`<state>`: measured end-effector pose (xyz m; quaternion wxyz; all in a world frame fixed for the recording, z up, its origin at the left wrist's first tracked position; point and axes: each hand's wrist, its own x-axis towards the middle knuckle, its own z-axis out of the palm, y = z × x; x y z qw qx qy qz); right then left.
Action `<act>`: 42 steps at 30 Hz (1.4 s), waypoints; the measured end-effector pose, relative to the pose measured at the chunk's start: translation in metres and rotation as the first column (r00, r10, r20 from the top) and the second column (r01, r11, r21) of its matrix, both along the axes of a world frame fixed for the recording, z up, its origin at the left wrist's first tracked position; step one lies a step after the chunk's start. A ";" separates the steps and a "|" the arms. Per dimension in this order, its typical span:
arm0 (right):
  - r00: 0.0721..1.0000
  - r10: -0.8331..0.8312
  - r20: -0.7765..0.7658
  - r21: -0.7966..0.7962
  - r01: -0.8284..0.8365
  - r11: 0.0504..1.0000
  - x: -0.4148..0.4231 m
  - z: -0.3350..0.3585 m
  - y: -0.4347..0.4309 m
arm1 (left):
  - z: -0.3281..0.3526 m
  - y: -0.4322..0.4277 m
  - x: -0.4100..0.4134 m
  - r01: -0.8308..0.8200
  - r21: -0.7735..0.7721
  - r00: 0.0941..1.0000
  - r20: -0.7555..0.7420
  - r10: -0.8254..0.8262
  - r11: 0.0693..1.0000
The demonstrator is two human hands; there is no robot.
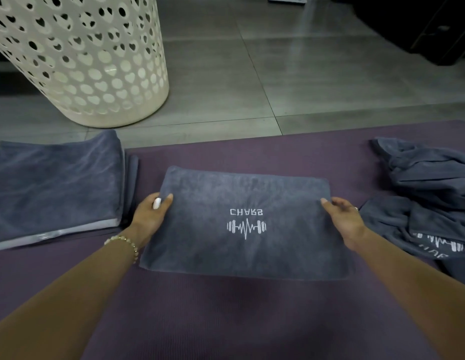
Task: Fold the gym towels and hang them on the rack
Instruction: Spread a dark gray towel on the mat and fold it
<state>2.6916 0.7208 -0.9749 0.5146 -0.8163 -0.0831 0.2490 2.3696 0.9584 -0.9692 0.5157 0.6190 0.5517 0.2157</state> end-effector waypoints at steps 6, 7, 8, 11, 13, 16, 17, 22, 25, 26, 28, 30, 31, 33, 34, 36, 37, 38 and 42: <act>0.986 0.155 -0.069 -0.193 -0.165 0.967 -0.013 0.010 -0.048 | 0.002 -0.020 -0.039 0.169 -0.015 0.940 -0.300 -0.166 0.986; 0.980 0.163 -0.112 -0.223 -0.184 0.957 -0.016 0.009 -0.061 | 0.003 -0.025 -0.049 0.223 -0.012 0.910 -0.356 -0.213 0.975; 0.970 0.171 -0.174 -0.242 -0.210 0.947 -0.022 0.011 -0.072 | 0.003 -0.031 -0.058 0.251 -0.008 0.888 -0.396 -0.234 0.968; 0.944 0.254 -0.209 -0.287 -0.307 0.907 -0.031 0.009 -0.093 | 0.000 -0.044 -0.072 0.252 0.111 0.911 -0.363 -0.197 0.961; 0.957 0.254 -0.139 -0.278 -0.284 0.918 -0.037 0.009 -0.096 | -0.001 -0.047 -0.072 0.231 0.171 0.924 -0.345 -0.162 0.958; 0.979 0.194 -0.062 -0.187 -0.202 0.961 -0.052 0.011 -0.093 | 0.001 -0.047 -0.069 0.180 0.187 0.936 -0.336 -0.109 0.966; 0.980 0.191 -0.049 -0.175 -0.196 0.965 -0.055 0.011 -0.094 | 0.001 -0.048 -0.070 0.165 0.183 0.940 -0.328 -0.097 0.969; 0.966 0.256 0.024 -0.217 -0.245 0.945 -0.069 0.021 -0.120 | 0.009 -0.074 -0.095 0.181 0.138 0.932 -0.339 -0.125 0.974; 0.953 0.301 0.016 -0.256 -0.287 0.923 -0.085 0.023 -0.142 | 0.004 -0.101 -0.118 0.203 0.079 0.916 -0.368 -0.161 0.976; 0.949 0.315 0.015 -0.264 -0.300 0.917 -0.090 0.024 -0.147 | 0.002 -0.109 -0.124 0.200 0.069 0.914 -0.372 -0.160 0.977; 0.947 0.322 0.018 -0.294 -0.303 0.907 -0.096 0.023 -0.153 | -0.001 -0.119 -0.131 0.187 0.081 0.916 -0.374 -0.144 0.979; 0.949 0.307 0.074 -0.362 -0.261 0.895 -0.097 0.022 -0.153 | 0.001 -0.122 -0.131 0.124 0.121 0.929 -0.364 -0.073 0.985; 0.945 0.306 0.118 -0.402 -0.236 0.885 -0.098 0.022 -0.151 | 0.003 -0.122 -0.130 0.074 0.130 0.934 -0.356 -0.023 0.989; 0.900 0.361 0.244 -0.469 -0.216 0.856 -0.100 0.023 -0.147 | 0.005 -0.119 -0.128 0.019 0.096 0.935 -0.355 0.016 0.995; 0.838 0.434 0.331 -0.502 -0.233 0.833 -0.103 0.024 -0.144 | 0.005 -0.117 -0.127 0.031 0.066 0.924 -0.382 -0.004 0.997; 0.683 0.601 0.415 -0.553 -0.335 0.763 -0.113 0.026 -0.134 | 0.008 -0.114 -0.123 0.086 0.017 0.896 -0.440 -0.070 0.996; 0.622 0.678 0.391 -0.576 -0.409 0.707 -0.120 0.027 -0.128 | 0.010 -0.113 -0.121 0.094 0.004 0.885 -0.459 -0.082 0.996; 0.562 0.753 0.343 -0.611 -0.476 0.633 -0.128 0.026 -0.121 | 0.011 -0.112 -0.120 0.090 -0.013 0.879 -0.469 -0.086 0.996; 0.408 0.897 0.170 -0.717 -0.574 0.397 -0.152 0.010 -0.098 | 0.014 -0.105 -0.117 0.061 -0.121 0.881 -0.461 -0.110 0.991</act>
